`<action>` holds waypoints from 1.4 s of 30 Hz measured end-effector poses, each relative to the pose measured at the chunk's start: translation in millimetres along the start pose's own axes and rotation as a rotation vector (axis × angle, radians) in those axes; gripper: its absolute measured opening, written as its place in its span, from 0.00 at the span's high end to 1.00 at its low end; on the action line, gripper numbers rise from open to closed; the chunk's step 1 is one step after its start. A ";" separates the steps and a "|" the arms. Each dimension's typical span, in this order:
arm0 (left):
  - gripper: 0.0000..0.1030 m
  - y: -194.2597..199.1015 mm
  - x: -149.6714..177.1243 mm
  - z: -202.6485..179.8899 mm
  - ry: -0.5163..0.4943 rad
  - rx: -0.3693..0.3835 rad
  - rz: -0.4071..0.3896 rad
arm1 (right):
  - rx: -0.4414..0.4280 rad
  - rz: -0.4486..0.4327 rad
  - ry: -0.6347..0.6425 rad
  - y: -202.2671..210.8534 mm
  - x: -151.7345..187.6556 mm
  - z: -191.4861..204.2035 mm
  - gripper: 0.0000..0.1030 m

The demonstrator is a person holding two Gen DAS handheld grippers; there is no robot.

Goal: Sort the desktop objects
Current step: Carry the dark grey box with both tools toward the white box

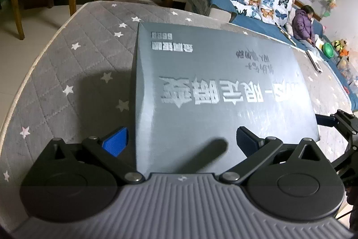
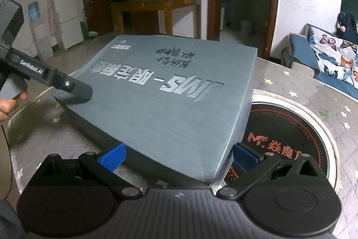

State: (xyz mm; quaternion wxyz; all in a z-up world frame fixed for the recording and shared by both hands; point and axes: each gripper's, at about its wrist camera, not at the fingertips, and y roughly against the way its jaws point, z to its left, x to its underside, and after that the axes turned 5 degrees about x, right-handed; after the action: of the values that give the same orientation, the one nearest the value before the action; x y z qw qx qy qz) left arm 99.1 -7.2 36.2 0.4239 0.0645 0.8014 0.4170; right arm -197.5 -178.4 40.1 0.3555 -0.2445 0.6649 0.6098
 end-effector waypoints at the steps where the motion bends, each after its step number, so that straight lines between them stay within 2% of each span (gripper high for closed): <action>1: 0.01 -0.4 -1.1 2.0 0.004 -0.002 0.000 | -0.008 0.004 0.003 1.1 -0.6 -1.2 0.00; 6: 0.01 -6.3 -7.8 16.3 0.061 0.008 -0.002 | -0.005 -0.004 -0.007 2.7 -5.6 -9.2 0.00; 11: 0.01 -18.5 -16.5 25.1 0.093 0.013 0.002 | -0.035 -0.029 -0.139 -3.9 -12.5 -28.0 0.00; 17: 0.01 -24.0 -19.2 29.3 0.087 0.021 -0.003 | -0.057 -0.013 -0.255 -25.8 -17.1 -43.7 0.00; 20: 0.02 -24.5 -17.0 26.7 0.078 0.034 -0.006 | -0.045 -0.009 -0.251 -28.8 -17.0 -41.6 0.00; 22: 0.08 -23.3 -16.3 23.6 0.076 0.050 -0.008 | -0.038 -0.007 -0.250 -29.2 -16.8 -40.6 0.00; 25: 0.10 -16.5 -16.8 16.4 0.047 0.029 -0.031 | -0.030 -0.016 -0.255 -26.5 -17.4 -38.7 0.00; 30: 0.10 0.4 -20.5 2.1 0.017 0.015 -0.073 | -0.004 -0.058 -0.221 -16.5 -23.3 -29.7 0.00; 35: 0.10 20.2 -23.7 -5.9 0.001 0.015 -0.118 | -0.018 -0.117 -0.258 -2.0 -28.6 -33.0 0.00; 42: 0.10 54.5 -24.8 -21.0 -0.024 0.028 -0.186 | -0.008 -0.199 -0.233 21.0 -37.8 -28.2 0.00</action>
State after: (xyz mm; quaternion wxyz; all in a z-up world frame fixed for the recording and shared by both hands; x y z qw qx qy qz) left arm 85.8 3.8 97.3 0.4695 0.0006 0.8044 0.3640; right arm -194.6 -207.4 82.7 0.4879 -0.2384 0.5893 0.5983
